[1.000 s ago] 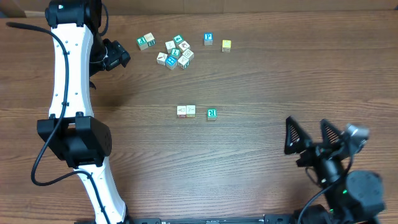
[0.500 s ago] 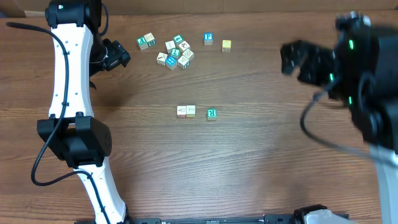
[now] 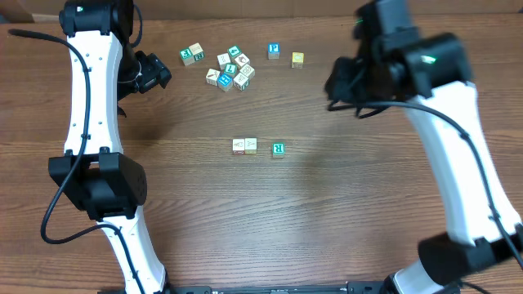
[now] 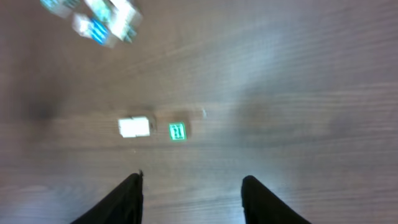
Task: Form a horizontal line
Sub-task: 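Move the right gripper over the green-R block, then lower the right gripper and close it on the green-R block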
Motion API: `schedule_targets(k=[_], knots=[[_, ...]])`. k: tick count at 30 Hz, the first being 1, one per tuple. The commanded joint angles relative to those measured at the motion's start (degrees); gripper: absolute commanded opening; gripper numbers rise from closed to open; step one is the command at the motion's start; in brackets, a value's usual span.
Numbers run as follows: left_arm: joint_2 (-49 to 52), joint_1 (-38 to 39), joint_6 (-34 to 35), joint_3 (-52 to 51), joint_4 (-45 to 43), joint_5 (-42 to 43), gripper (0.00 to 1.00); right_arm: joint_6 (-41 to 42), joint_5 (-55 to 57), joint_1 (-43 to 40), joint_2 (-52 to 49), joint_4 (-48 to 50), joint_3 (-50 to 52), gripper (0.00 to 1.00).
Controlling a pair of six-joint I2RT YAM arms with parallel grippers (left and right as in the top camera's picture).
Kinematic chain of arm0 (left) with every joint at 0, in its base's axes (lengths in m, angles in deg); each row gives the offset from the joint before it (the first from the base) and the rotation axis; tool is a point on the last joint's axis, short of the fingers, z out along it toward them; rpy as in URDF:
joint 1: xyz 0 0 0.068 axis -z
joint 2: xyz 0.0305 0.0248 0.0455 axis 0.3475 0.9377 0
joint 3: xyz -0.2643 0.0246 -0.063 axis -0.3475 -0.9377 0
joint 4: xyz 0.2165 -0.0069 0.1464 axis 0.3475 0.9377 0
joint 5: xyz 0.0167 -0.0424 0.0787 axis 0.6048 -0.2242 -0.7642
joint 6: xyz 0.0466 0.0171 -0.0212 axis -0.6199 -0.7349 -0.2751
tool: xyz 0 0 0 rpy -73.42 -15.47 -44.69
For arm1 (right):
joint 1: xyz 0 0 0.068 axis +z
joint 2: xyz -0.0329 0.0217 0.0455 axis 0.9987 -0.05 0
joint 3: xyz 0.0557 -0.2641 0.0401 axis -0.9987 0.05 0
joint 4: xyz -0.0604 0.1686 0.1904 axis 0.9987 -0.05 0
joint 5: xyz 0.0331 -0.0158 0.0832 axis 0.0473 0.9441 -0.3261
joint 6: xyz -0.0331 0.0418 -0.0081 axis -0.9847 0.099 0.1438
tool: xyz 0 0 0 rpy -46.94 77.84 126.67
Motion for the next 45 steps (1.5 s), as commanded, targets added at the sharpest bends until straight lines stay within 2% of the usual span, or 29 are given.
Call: schedule_targets(k=[1, 9, 18, 26, 30, 34, 45], knots=[[0.37, 0.15, -0.48, 0.00, 0.11, 0.04, 1.00, 2.84, 2.23, 3.50, -4.31, -0.52, 1.49, 0.52], [0.37, 0.15, -0.48, 0.00, 0.11, 0.04, 0.99, 6.10, 2.21, 10.23, -10.43, 5.33, 8.26, 0.60], [0.37, 0.15, -0.48, 0.00, 0.11, 0.04, 1.00, 6.36, 2.14, 14.38, -13.05, 19.43, 21.94, 0.61], [0.37, 0.15, -0.48, 0.00, 0.11, 0.04, 1.00, 5.75, 4.57, 14.71, -14.21, 28.37, 29.29, 0.61], [0.37, 0.15, -0.48, 0.00, 0.11, 0.04, 1.00, 5.73, 4.57, 14.86, -14.25, 33.18, 32.92, 0.60], [0.37, 0.15, -0.48, 0.00, 0.11, 0.04, 1.00, 5.49, 4.55, 14.93, -14.25, 37.64, 35.50, 0.52], [0.37, 0.15, -0.48, 0.00, 0.11, 0.04, 1.00, 5.35, 4.59, 14.93, -14.34, 42.91, 38.40, 0.47]])
